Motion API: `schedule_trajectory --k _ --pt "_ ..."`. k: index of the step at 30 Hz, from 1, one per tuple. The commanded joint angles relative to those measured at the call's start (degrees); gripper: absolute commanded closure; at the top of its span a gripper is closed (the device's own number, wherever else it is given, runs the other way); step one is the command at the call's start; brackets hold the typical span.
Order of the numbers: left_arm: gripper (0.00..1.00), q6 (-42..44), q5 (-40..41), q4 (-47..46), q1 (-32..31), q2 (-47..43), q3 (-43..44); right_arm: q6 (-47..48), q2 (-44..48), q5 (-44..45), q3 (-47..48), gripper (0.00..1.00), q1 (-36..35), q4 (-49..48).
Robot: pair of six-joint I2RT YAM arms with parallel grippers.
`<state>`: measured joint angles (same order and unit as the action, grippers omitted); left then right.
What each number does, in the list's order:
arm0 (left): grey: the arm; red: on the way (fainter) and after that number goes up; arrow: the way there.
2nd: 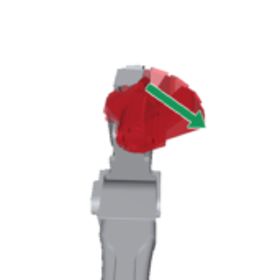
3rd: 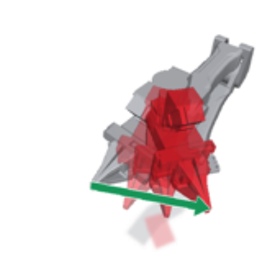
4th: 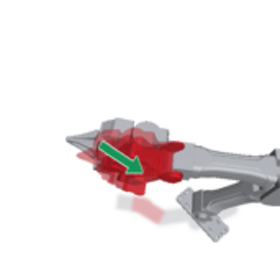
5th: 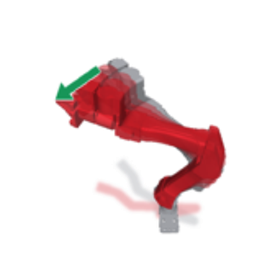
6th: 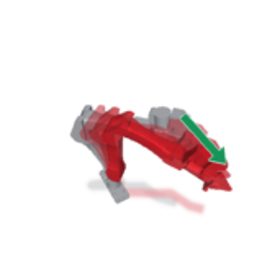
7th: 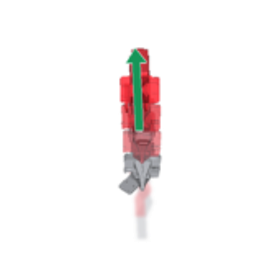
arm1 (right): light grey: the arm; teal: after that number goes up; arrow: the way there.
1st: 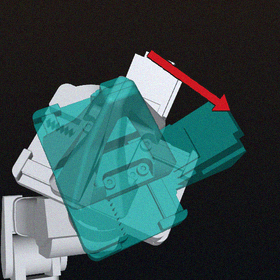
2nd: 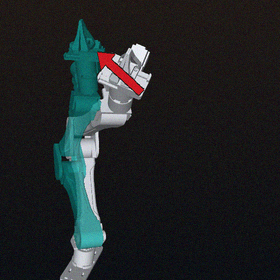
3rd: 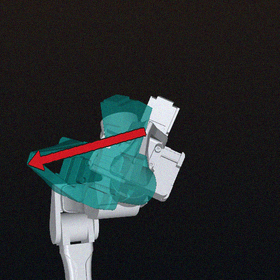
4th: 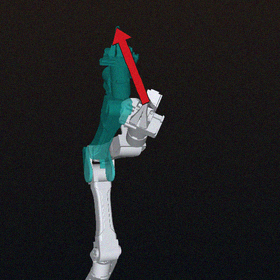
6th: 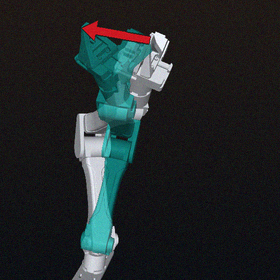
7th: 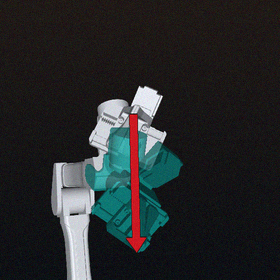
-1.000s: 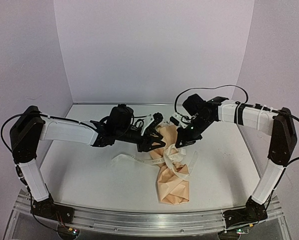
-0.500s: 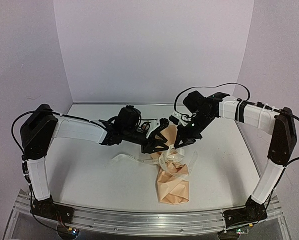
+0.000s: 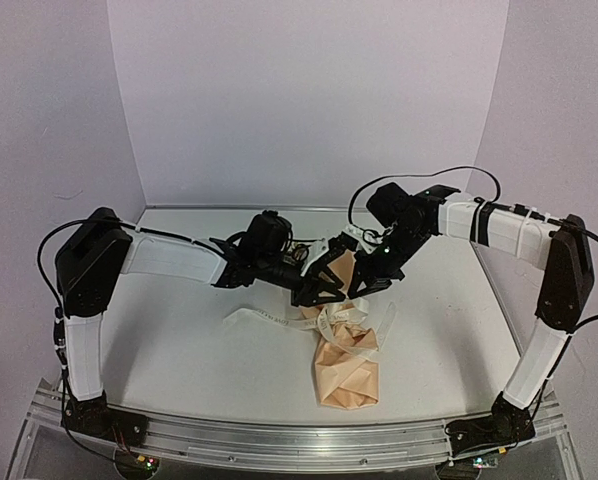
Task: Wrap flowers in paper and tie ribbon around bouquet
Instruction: Cross the half-tied ribbon over the folded bouquet.
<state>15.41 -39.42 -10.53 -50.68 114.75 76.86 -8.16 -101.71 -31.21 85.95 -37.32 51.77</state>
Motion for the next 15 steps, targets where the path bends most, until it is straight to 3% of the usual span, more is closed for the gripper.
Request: schedule_trajectory --k 1,12,15 --pt "0.65 -1.11 -2.39 0.16 -0.28 0.76 3.07 0.52 2.11 0.01 1.39 1.0 0.02 0.28" --pt "0.98 -4.88 -2.12 0.98 -0.57 2.07 4.38 0.1 4.42 3.47 -2.47 1.0 -0.03 -4.43" --pt "1.0 -7.25 -1.39 -1.22 -0.56 1.62 3.22 -0.18 6.57 5.37 -6.11 0.89 -0.07 -7.88"
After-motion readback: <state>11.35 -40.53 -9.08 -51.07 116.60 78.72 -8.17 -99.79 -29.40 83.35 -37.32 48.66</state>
